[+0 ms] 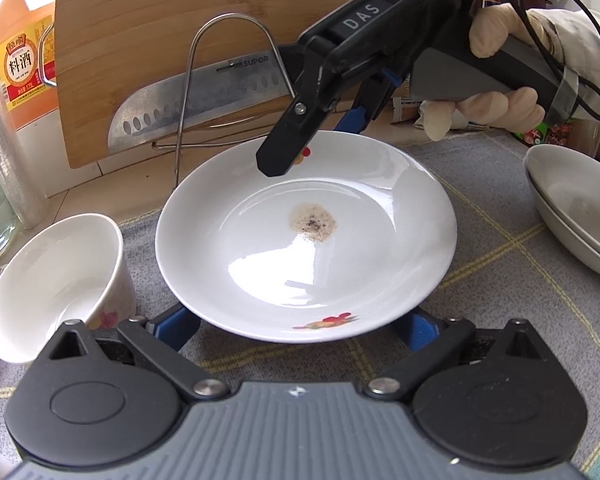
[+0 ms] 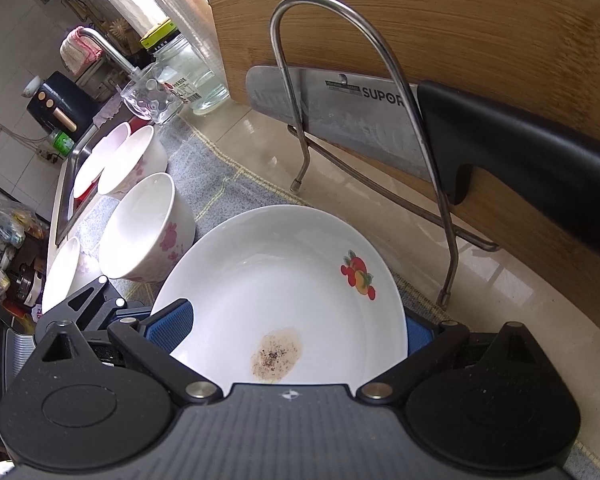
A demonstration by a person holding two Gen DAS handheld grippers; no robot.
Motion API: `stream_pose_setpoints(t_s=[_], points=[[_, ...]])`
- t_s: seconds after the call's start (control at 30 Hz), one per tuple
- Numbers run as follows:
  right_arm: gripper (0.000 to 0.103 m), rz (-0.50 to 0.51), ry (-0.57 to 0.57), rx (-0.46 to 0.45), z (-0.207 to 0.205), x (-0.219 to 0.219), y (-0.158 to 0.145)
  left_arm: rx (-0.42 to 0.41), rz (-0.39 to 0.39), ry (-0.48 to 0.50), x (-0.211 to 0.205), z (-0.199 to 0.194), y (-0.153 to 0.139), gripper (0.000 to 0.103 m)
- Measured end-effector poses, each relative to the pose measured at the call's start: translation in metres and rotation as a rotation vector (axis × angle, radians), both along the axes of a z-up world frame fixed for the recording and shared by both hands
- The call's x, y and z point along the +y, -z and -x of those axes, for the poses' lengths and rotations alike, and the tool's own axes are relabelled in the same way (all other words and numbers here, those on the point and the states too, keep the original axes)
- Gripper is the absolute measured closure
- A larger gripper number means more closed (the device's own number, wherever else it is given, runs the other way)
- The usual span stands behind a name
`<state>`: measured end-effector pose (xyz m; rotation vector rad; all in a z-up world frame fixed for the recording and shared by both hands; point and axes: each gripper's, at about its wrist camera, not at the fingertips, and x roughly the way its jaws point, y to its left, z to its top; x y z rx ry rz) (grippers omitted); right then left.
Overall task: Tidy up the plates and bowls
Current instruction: 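Lift the stained plate with the right tool and carry it toward the stack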
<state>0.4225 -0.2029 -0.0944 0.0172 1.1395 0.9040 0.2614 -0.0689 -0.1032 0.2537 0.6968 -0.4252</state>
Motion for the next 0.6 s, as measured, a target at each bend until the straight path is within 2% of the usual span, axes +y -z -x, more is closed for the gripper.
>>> stream_pose_setpoints(t_s=[0.6], points=[[0.0, -0.002, 0.013, -0.034, 0.037, -0.008, -0.024, -0.012, -0.007, 0.03, -0.001, 0.024, -0.022, 0.002]])
